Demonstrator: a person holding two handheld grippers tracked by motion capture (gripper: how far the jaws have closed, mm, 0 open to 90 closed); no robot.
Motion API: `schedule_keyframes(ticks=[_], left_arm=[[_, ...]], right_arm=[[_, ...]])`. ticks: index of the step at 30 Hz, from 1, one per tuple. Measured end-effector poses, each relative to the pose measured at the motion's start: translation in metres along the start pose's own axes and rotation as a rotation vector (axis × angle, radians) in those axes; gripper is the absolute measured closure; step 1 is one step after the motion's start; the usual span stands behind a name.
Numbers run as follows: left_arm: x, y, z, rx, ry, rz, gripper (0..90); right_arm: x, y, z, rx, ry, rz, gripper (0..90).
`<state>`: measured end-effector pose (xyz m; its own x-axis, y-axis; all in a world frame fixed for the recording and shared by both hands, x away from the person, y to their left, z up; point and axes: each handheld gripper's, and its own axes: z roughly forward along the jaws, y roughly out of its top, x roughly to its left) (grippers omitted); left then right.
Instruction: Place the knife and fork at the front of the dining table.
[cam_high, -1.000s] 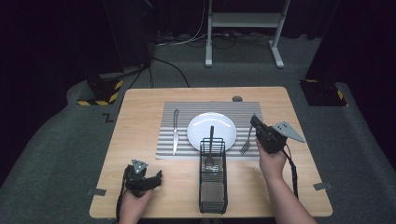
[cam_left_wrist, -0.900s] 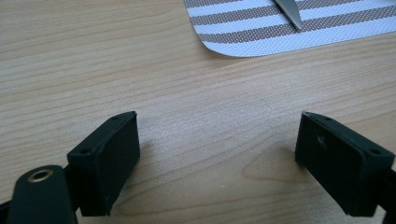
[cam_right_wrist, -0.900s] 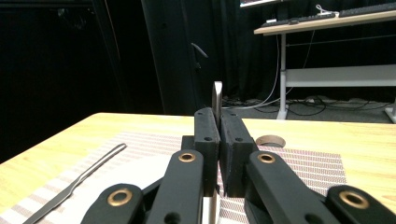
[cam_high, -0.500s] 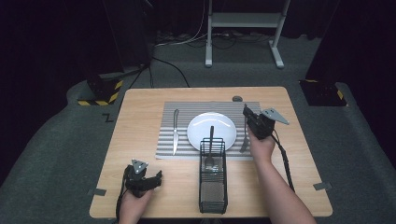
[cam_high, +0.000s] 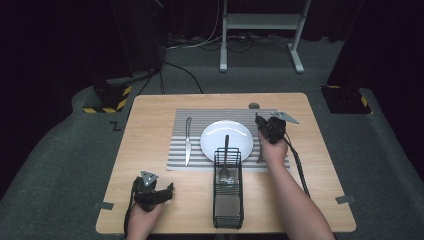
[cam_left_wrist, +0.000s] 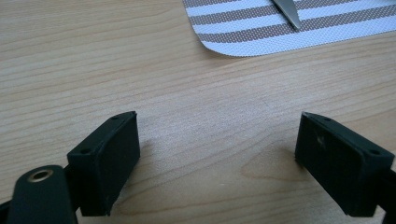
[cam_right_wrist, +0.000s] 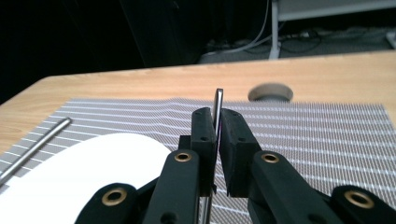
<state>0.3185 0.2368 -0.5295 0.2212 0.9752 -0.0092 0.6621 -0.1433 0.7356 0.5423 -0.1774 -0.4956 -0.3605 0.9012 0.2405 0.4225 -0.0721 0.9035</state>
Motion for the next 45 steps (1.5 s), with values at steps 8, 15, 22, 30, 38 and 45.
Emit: schedule_keyframes(ticks=[8, 15, 22, 30, 38, 45], left_arm=[[0.000, 0.000, 0.000, 0.001, -0.003, 0.004, 13.6], [0.000, 0.000, 0.000, 0.001, -0.005, 0.004, 13.6], [0.000, 0.000, 0.000, 0.000, -0.007, 0.002, 13.6], [0.000, 0.000, 0.000, 0.002, -0.009, 0.009, 13.4], [0.000, 0.000, 0.000, 0.002, -0.009, 0.009, 13.7], [-0.001, 0.000, 0.000, 0.002, -0.009, 0.008, 13.9]], right_arm=[[-0.003, -0.009, 0.004, 0.036, -0.017, -0.011, 83.7], [-0.004, -0.007, -0.001, 0.017, -0.029, 0.003, 82.7], [-0.001, -0.004, -0.013, -0.007, -0.014, 0.006, 77.7], [0.004, -0.015, -0.058, 0.006, -0.042, -0.070, 72.5], [0.007, -0.044, -0.099, 0.121, -0.157, -0.143, 85.0], [0.006, -0.060, -0.112, 0.198, -0.171, -0.129, 88.0]])
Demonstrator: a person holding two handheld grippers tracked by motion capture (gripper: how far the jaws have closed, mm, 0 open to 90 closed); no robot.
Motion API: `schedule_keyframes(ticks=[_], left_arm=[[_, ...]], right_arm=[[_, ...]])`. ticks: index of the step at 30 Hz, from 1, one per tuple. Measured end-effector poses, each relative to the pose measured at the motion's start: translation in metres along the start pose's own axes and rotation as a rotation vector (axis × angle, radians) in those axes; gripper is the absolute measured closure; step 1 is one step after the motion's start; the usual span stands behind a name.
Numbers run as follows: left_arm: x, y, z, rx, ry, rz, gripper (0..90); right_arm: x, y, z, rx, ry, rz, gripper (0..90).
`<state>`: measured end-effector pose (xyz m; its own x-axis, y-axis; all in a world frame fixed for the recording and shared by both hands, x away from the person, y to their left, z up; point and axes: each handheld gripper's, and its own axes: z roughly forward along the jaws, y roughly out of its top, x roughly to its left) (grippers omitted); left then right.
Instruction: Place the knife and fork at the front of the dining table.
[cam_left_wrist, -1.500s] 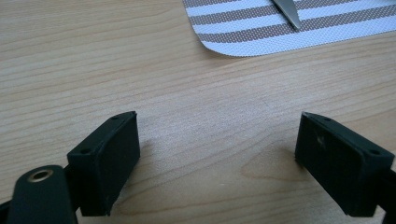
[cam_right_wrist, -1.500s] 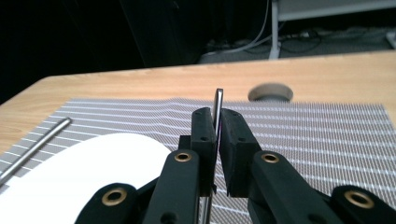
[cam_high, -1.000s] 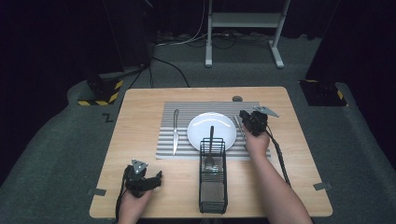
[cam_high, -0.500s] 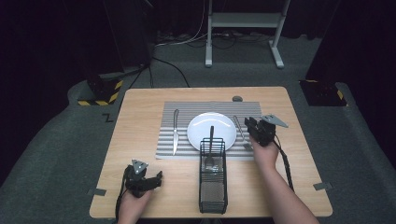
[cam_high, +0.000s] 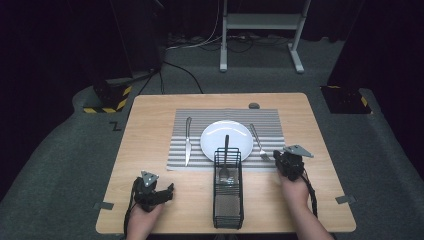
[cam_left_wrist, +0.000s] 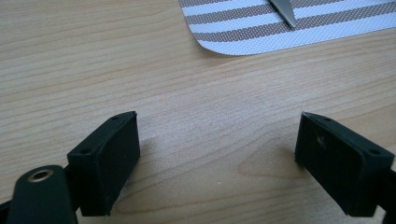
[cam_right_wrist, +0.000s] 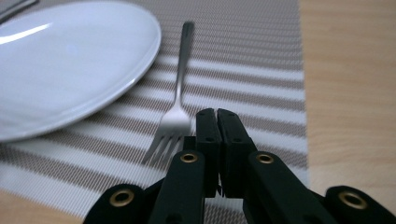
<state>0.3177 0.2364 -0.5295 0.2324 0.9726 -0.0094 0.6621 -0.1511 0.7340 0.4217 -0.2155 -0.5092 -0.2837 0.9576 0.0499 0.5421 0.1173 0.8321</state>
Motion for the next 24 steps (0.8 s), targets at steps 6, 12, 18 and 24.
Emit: schedule_keyframes(ticks=[6, 12, 18, 24], left_arm=[[0.000, 0.000, 0.000, 0.000, 0.000, -0.002, 14.0], [0.000, 0.000, 0.000, -0.002, -0.002, -0.002, 13.9], [0.000, 0.000, 0.000, -0.001, 0.000, 0.002, 13.7], [-0.001, 0.000, 0.000, 0.002, 0.009, 0.003, 12.9]], right_arm=[[0.022, -0.012, 0.000, 0.042, 0.048, -0.039, 89.2], [0.038, -0.017, -0.004, 0.029, 0.059, -0.077, 86.9], [0.034, -0.016, -0.017, -0.071, 0.043, -0.051, 70.9], [0.032, -0.010, -0.040, -0.238, 0.034, -0.048, 56.1]])
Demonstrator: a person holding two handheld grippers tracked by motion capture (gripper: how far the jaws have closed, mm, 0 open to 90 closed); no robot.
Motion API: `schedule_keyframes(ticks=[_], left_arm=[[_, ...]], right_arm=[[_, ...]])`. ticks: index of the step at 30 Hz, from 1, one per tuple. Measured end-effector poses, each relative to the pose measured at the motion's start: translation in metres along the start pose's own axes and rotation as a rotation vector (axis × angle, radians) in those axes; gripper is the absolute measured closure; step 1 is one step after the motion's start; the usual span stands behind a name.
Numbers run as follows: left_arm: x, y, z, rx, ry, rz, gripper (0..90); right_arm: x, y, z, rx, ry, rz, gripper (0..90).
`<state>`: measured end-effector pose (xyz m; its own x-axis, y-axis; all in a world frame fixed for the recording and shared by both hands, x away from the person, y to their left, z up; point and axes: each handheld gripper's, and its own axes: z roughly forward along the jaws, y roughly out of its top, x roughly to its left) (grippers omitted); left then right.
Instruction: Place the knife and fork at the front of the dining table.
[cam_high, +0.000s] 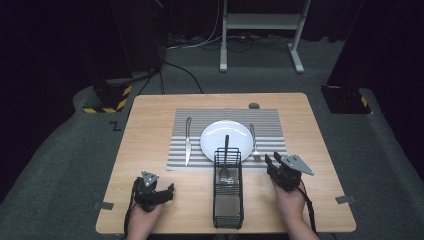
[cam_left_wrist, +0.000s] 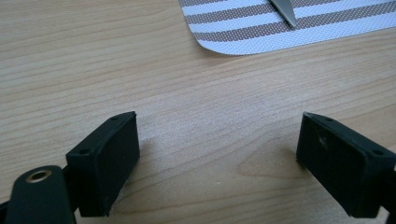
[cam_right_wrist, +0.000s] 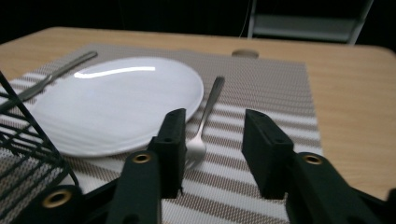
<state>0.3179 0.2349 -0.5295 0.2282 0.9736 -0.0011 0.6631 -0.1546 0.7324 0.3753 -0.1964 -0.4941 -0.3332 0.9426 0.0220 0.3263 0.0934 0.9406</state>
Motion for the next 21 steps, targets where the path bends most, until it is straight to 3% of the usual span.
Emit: schedule_keyframes(ticks=[5, 11, 14, 21], left_arm=[[0.000, 0.000, 0.000, 0.001, 0.000, 0.000, 12.6], [0.000, 0.001, 0.001, 0.012, 0.019, -0.013, 8.9], [0.000, 0.001, 0.001, 0.013, 0.019, -0.012, 8.1], [0.000, 0.001, 0.002, 0.013, 0.016, -0.015, 7.4]], right_arm=[[0.003, 0.013, -0.019, -0.111, 0.006, -0.019, 47.5], [0.019, 0.037, -0.043, -0.236, 0.070, -0.027, 45.9], [0.031, 0.048, -0.047, -0.267, 0.119, -0.015, 45.9], [0.059, 0.069, -0.038, -0.272, 0.209, -0.015, 45.9]])
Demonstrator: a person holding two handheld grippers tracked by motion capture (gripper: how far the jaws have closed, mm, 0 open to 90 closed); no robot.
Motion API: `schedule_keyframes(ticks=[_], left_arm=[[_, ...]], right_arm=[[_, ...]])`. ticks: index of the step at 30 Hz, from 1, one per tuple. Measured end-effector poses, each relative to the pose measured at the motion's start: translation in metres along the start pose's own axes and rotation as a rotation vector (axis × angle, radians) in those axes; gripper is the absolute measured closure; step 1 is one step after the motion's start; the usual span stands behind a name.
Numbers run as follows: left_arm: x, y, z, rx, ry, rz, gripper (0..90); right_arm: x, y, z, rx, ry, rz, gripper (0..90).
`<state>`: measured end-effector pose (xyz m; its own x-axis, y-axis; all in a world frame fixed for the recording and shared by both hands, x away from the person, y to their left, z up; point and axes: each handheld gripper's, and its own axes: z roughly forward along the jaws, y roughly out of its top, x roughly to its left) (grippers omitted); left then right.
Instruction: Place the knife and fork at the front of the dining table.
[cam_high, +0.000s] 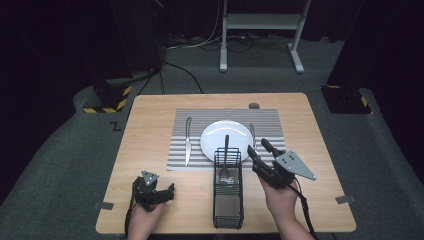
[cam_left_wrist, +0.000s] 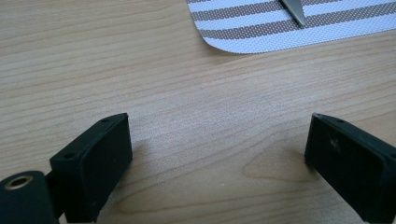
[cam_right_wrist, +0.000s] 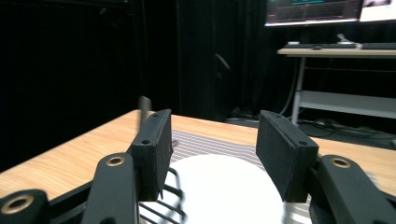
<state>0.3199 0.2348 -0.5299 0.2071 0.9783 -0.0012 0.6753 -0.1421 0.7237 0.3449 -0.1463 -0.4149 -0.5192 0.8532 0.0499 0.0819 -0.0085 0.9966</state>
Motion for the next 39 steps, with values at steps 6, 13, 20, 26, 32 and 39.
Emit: schedule_keyframes(ticks=[6, 13, 20, 26, 32, 39], left_arm=[[0.000, 0.000, 0.000, 0.000, -0.001, 0.000, 7.4], [0.000, 0.000, 0.000, 0.000, -0.006, 0.001, 7.4], [0.001, 0.000, 0.000, 0.000, -0.008, 0.002, 7.3], [0.001, 0.000, 0.000, 0.000, -0.008, 0.003, 7.3], [0.001, 0.000, 0.000, 0.000, -0.008, 0.002, 7.3], [0.001, 0.000, 0.000, 0.000, -0.007, 0.002, 7.4]], right_arm=[[0.020, 0.008, 0.022, 0.009, 0.057, -0.011, 48.0], [0.025, 0.008, 0.053, 0.078, 0.118, 0.010, 56.9], [0.029, 0.001, 0.068, 0.141, 0.162, 0.016, 68.6], [0.031, -0.002, 0.069, 0.136, 0.179, -0.002, 83.1], [0.033, -0.001, 0.063, 0.110, 0.227, -0.005, 88.0], [0.029, 0.007, 0.052, 0.052, 0.260, 0.010, 88.3]])
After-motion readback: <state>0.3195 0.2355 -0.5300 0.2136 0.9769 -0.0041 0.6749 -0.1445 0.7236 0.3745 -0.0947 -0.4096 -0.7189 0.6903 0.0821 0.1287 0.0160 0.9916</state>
